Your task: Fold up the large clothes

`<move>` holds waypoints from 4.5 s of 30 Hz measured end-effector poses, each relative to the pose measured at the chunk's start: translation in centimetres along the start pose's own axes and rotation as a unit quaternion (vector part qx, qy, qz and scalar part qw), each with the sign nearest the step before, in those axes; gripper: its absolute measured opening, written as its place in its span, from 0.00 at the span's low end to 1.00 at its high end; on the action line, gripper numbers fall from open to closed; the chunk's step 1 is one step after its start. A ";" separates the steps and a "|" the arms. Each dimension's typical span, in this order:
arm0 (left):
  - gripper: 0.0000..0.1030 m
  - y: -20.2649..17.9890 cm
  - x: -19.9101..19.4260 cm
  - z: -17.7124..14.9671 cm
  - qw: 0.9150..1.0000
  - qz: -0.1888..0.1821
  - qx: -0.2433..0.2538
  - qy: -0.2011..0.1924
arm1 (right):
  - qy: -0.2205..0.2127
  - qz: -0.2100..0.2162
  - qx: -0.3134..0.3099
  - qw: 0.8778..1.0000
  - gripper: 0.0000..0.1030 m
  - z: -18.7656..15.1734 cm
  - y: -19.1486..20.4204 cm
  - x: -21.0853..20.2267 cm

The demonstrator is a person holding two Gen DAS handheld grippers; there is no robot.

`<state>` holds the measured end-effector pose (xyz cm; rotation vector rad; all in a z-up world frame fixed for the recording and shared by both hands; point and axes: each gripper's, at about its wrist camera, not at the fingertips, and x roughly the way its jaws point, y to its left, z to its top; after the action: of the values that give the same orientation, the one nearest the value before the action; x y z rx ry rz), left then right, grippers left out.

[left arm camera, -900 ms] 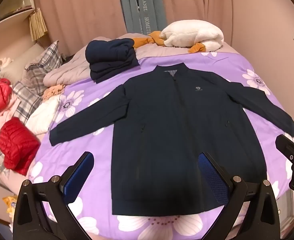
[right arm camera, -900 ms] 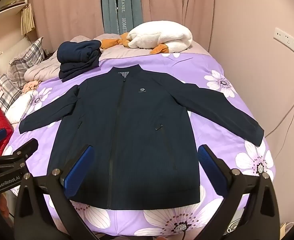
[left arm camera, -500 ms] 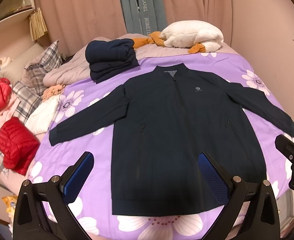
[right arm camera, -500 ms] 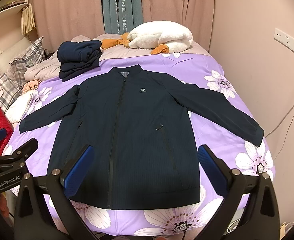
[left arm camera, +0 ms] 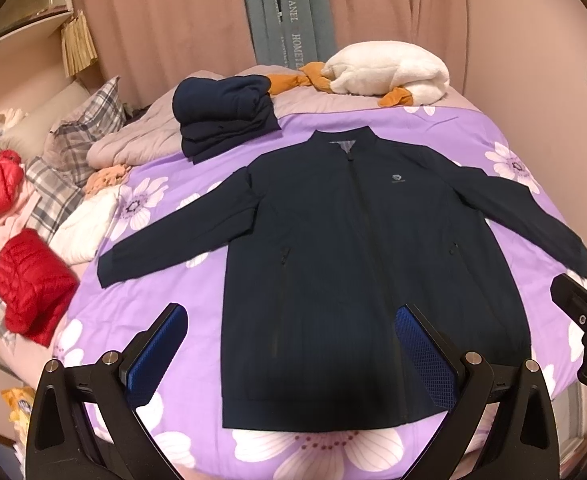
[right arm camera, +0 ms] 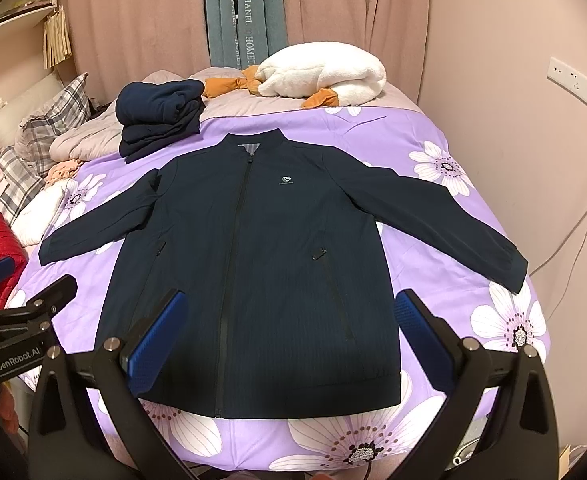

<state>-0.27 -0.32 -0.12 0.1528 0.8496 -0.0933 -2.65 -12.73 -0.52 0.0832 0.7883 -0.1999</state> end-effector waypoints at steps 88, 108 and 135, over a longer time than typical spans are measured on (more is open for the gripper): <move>1.00 8.8 19.6 3.7 0.964 -0.155 -0.213 0.044 | -0.164 0.008 0.510 0.845 0.07 1.8 -35.5 19.6; 1.00 17.9 20.2 2.4 0.950 -0.134 -0.281 0.032 | -0.046 -0.056 -0.247 0.966 0.06 15.5 14.4 30.6; 1.00 18.2 22.3 4.9 0.937 -0.169 -0.302 0.037 | -0.092 0.156 -0.468 0.865 0.87 7.0 21.0 25.9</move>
<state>20.61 16.30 -12.03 -0.5744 0.9385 -0.1443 24.39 2.97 -13.98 -0.7195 0.6007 0.4924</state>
